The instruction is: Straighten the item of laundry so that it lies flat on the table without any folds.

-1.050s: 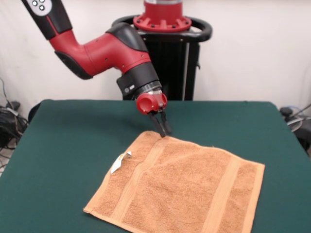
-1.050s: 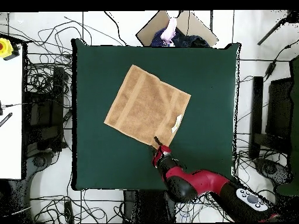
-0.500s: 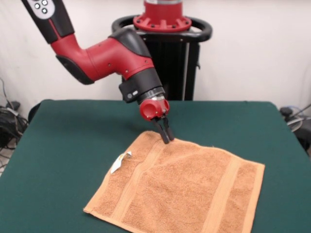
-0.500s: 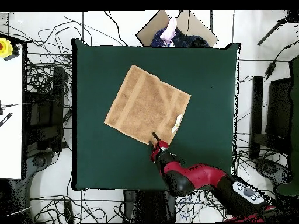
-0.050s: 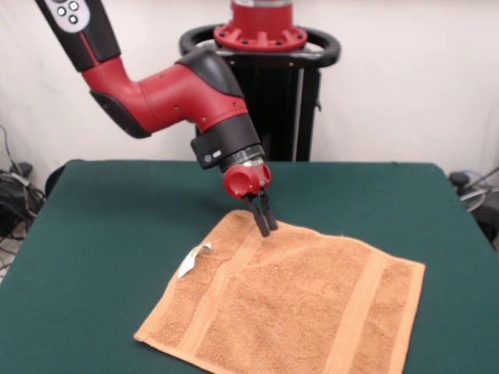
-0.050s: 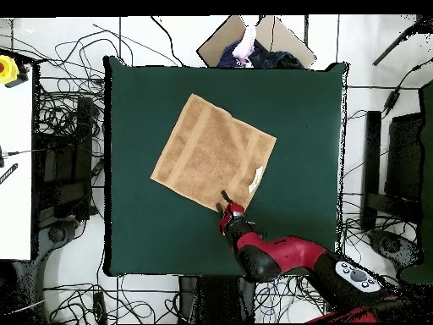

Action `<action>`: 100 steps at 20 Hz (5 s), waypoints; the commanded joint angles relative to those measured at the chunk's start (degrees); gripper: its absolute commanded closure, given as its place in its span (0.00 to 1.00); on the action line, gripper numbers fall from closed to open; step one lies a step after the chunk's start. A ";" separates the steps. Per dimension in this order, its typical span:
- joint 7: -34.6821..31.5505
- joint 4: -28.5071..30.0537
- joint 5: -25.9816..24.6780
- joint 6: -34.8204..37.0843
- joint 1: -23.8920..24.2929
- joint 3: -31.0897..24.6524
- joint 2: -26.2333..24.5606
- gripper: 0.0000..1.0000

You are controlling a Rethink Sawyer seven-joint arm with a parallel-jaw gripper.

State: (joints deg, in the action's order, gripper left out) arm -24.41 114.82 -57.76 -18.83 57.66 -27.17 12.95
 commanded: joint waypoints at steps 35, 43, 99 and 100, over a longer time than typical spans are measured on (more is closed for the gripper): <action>-13.46 -5.90 3.35 7.62 -3.81 2.40 -0.62 1.00; -13.41 -6.17 2.75 6.76 -3.01 2.11 -0.92 0.00; -4.06 -5.77 -1.78 24.30 4.64 -0.75 1.69 0.00; -3.14 -6.01 -1.79 25.32 5.13 -0.90 1.47 0.00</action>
State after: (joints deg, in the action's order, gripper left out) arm -24.41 114.74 -57.31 -7.78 61.35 -30.28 15.95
